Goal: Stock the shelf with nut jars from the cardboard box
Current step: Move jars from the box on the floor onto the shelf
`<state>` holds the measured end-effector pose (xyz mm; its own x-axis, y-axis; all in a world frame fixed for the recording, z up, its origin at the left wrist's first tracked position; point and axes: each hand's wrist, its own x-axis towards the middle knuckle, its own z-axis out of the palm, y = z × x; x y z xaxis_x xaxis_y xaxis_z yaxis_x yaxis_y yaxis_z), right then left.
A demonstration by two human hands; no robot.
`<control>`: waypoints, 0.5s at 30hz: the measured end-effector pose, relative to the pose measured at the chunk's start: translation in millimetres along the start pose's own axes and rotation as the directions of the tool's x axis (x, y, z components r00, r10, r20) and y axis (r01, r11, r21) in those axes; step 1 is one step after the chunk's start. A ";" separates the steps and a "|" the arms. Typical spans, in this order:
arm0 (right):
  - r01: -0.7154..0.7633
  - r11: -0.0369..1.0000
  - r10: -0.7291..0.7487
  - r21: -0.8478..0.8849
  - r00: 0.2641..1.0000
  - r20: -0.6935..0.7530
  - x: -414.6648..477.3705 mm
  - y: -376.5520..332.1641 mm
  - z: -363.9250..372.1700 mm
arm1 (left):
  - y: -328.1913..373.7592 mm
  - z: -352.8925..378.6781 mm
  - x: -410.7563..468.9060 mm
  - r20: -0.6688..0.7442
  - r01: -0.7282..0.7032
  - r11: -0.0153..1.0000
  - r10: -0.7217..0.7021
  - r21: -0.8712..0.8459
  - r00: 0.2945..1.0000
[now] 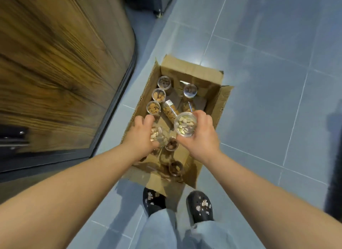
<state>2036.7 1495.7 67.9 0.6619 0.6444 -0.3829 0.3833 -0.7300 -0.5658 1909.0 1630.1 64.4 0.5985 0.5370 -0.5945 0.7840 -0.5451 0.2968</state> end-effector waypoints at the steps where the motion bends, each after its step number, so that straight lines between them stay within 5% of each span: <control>1: 0.011 1.000 -0.011 0.005 1.000 -0.009 -12.4 -8.3 -13.9 | 3.5 -11.0 -18.3 -0.011 -0.013 0.998 0.013 -0.054 1.000; 8: 0.255 0.966 -0.252 -0.048 0.966 0.063 -115.3 -61.4 -105.0 | 29.2 -78.2 -177.6 -0.192 0.079 0.984 -0.110 -0.159 0.975; 15: 0.548 0.833 -0.537 -0.076 0.833 0.131 -233.9 -160.6 -179.5 | 25.2 -145.7 -383.9 -0.376 0.223 0.923 -0.336 -0.313 0.863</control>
<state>1936.0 1421.4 379.4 0.2614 0.9588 -0.1108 0.7311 -0.2717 -0.6258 1722.9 1504.0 409.0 0.3148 0.8893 -0.3317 0.9089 -0.1817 0.3754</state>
